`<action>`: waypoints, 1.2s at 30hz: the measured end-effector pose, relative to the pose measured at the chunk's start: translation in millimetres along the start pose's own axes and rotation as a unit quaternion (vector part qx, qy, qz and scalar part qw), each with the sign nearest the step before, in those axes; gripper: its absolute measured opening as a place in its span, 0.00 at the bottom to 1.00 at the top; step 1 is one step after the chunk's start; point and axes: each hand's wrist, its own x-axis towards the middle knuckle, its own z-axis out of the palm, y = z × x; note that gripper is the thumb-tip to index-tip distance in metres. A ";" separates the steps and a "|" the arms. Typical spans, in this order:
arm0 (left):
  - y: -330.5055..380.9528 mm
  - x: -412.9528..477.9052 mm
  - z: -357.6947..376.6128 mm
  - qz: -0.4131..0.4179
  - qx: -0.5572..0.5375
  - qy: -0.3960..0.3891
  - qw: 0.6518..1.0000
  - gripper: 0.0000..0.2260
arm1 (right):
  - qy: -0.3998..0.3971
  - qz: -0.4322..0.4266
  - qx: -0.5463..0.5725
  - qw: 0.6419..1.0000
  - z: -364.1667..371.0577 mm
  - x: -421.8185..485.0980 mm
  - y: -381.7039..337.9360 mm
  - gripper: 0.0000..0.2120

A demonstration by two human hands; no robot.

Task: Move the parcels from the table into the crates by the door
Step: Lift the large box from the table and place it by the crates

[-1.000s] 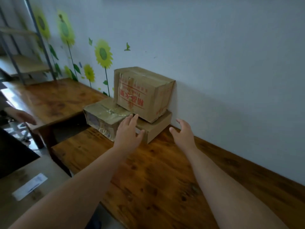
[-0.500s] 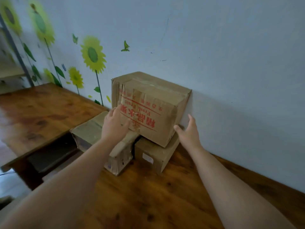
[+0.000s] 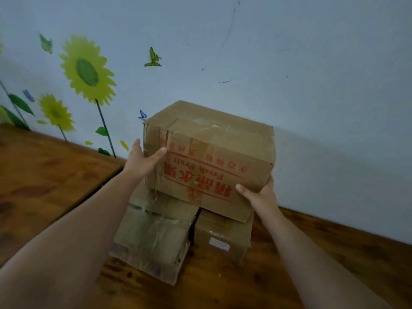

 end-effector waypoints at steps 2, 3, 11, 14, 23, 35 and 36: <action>-1.7 5.1 1.0 -0.002 -0.042 -0.052 0.998 0.38 | 0.004 0.012 0.007 1.000 0.3 1.5 0.1 0.46; -1.9 5.4 1.3 0.002 -0.050 -0.066 0.997 0.36 | 0.004 0.017 0.010 1.000 -0.2 2.0 0.3 0.45; -2.7 -22.5 0.8 0.037 -0.080 -0.073 0.993 0.30 | -0.003 0.012 0.029 0.999 -24.5 -19.3 -1.7 0.42; -0.1 -52.1 -1.0 0.063 -0.089 -0.076 0.991 0.25 | 0.013 -0.001 0.037 0.999 -45.6 -40.0 -0.7 0.42; 41.4 -178.1 12.2 0.121 -0.153 -0.101 0.976 0.18 | 0.038 -0.053 0.100 0.993 -151.5 -129.0 1.5 0.49; 72.8 -339.2 58.9 0.087 -0.190 -0.178 0.962 0.16 | 0.023 -0.032 0.133 0.990 -310.2 -230.5 25.2 0.48; 75.5 -347.7 61.4 0.082 -0.198 -0.191 0.958 0.16 | 0.019 -0.025 0.135 0.990 -317.9 -236.2 26.8 0.48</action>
